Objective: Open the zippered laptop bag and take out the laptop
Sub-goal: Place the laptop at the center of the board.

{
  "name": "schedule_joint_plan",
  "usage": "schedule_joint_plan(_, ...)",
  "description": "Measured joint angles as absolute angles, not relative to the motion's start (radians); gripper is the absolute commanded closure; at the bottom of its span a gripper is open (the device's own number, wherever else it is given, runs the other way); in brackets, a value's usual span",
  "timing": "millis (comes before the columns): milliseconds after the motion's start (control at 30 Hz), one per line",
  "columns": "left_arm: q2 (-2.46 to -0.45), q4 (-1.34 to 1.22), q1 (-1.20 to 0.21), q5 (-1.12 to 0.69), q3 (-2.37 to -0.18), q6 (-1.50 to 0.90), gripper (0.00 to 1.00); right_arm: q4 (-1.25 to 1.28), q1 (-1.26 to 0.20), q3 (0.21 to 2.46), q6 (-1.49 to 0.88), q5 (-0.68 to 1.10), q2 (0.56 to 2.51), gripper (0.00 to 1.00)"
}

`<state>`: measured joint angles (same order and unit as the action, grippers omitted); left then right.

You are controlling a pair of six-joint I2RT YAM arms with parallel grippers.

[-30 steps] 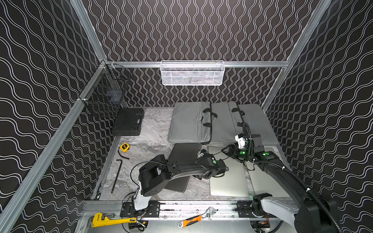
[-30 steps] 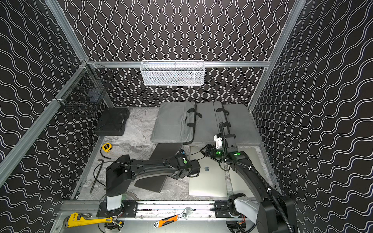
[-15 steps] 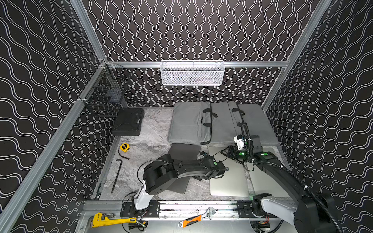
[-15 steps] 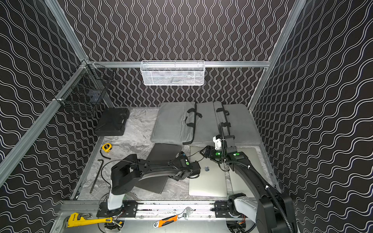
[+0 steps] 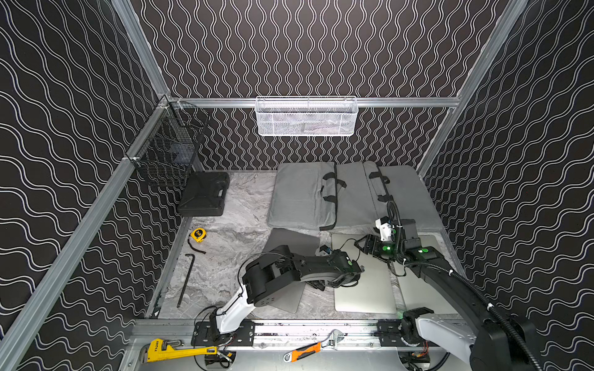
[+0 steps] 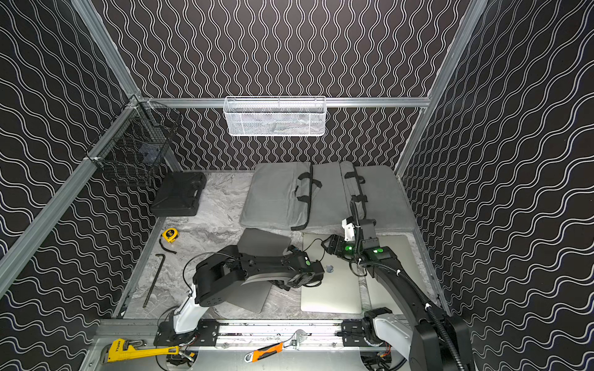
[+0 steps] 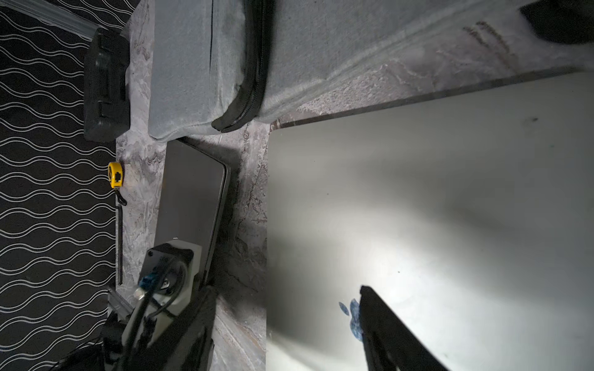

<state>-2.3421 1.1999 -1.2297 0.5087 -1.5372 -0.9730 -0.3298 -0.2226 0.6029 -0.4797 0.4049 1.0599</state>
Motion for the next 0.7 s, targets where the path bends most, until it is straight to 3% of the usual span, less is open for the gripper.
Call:
schedule_joint_plan(233,-2.378,1.018,-1.232,0.308,-1.651,-1.042,1.00,-0.339,-0.223,0.597,-0.458,0.371,1.036,0.28)
schedule_joint_plan(700,-2.286,0.919,-1.232,0.231,-1.633,-1.032,1.00,-0.417,-0.220,0.649,-0.419,0.284,0.970,0.27)
